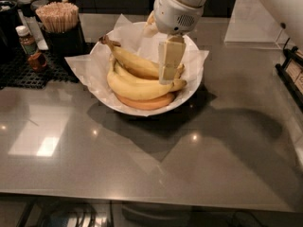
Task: Pick banana from white bowl
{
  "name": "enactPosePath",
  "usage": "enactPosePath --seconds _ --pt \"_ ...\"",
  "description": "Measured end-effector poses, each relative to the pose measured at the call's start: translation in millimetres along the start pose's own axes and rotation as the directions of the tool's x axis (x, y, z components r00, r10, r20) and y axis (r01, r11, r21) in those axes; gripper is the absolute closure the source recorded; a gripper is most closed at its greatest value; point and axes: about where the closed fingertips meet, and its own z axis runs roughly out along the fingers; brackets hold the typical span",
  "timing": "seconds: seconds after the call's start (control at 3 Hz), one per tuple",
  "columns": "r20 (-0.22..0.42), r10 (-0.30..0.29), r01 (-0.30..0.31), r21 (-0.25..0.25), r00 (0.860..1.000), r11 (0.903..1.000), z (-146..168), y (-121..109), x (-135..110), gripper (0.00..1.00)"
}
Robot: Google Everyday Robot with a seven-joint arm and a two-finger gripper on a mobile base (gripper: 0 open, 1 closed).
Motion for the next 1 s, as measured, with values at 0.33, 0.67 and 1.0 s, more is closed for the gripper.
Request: enactPosePath --seconds 0.33,0.67,1.0 --pt "0.007 0.001 -0.001 0.014 1.0 0.9999 3 -5 -1 0.15" --pt "0.036 -0.004 0.003 0.019 0.999 0.9998 12 -14 -3 0.13" --pt "0.072 -0.005 0.003 0.031 0.997 0.9995 21 -21 -2 0.13"
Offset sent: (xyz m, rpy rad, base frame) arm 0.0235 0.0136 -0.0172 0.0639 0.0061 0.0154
